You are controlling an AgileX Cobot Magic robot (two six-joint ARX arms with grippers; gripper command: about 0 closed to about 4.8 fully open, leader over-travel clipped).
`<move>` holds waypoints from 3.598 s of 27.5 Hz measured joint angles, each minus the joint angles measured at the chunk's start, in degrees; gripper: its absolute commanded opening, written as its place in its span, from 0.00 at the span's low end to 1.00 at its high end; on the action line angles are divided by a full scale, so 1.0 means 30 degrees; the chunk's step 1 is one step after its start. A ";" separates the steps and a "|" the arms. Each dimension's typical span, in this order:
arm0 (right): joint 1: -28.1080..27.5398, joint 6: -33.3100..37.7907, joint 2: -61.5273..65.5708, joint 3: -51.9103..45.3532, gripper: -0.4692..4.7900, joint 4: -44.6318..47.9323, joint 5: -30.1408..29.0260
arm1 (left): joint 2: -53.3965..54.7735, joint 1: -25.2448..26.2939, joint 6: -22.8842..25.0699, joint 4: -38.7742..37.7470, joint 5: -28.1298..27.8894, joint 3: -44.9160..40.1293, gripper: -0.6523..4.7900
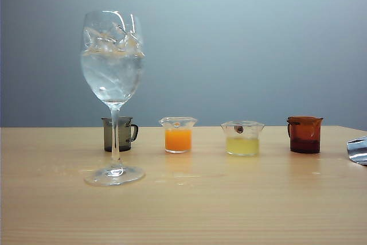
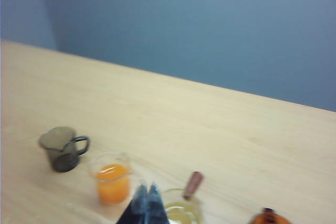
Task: Pick up the second measuring cup from the left, pour the orange juice inside into the goblet, and finally put the measuring cup back in its original place.
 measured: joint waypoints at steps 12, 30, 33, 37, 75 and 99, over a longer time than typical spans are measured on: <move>0.3920 0.0699 0.4925 -0.0911 0.08 0.4459 0.2229 | 0.0532 -0.1508 -0.0313 -0.1523 0.0911 0.0656 0.11; 0.4736 0.1770 1.6305 -0.0896 0.12 1.4834 0.3395 | 0.0532 -0.1508 -0.0372 -0.1559 0.1224 0.0656 0.11; 0.4728 0.1763 1.8061 -0.0838 0.81 1.6553 0.3388 | 0.0532 -0.1508 -0.0379 -0.1559 0.1348 0.0656 0.11; 0.4787 0.2353 1.9227 -0.0189 0.81 1.6932 0.3446 | 0.0532 -0.1508 -0.0415 -0.1559 0.1413 0.0656 0.11; 0.4109 0.2688 2.4400 0.5683 0.83 1.6196 0.3934 | 0.0532 -0.1508 -0.0415 -0.1545 0.2113 0.0656 0.11; 0.4058 0.3330 2.5565 0.7140 0.82 1.5387 0.4765 | 0.0532 -0.1508 -0.0415 -0.1545 0.2244 0.0663 0.11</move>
